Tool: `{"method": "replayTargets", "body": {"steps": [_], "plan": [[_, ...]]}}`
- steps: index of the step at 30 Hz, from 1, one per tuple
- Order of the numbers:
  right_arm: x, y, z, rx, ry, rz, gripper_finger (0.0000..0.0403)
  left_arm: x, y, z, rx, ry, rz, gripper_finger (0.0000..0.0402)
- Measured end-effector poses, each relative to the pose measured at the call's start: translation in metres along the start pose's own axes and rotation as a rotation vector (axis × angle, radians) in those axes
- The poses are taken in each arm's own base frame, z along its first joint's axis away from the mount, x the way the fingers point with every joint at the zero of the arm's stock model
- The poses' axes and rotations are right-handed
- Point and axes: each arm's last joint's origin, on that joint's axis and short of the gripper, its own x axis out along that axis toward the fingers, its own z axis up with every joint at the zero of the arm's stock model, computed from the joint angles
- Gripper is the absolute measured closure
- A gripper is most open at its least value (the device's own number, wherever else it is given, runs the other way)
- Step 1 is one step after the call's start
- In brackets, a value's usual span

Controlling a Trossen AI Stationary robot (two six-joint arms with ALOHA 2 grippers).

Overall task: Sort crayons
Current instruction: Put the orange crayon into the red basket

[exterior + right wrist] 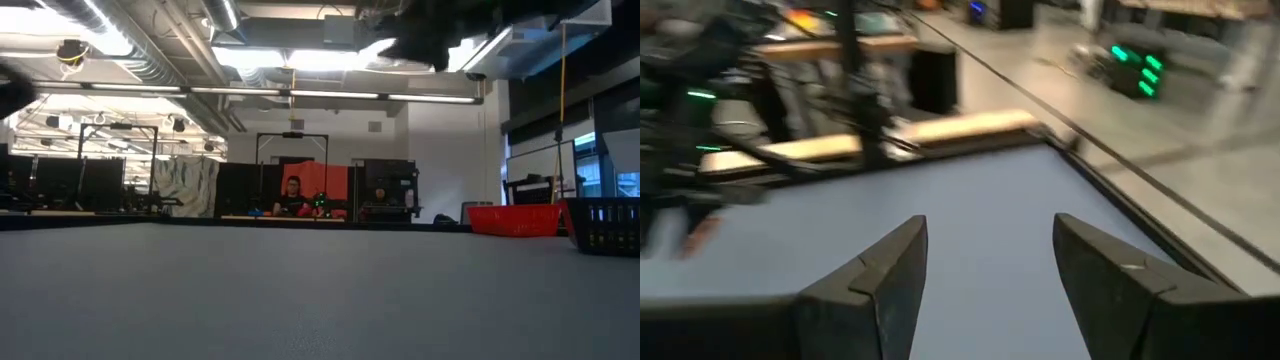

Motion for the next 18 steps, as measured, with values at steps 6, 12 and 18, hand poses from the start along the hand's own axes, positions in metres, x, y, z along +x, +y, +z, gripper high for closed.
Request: {"method": "replayTargets", "body": {"steps": [6,12,18], "plan": [[-0.002,0.035,-0.001,-0.073,-0.058,0.102,0.0188,0.006,-0.023,-0.004,-0.086,0.27,0.049,0.0262],[-0.003,0.04,-0.003,-0.089,-0.05,0.11,0.0188,0.025,-0.049,0.001,-0.062,0.402,0.095,0.0262],[-0.002,0.04,-0.01,-0.11,0.009,0.106,0.0188,0.047,-0.048,-0.012,-0.138,0.556,0.174,0.0262]]}}
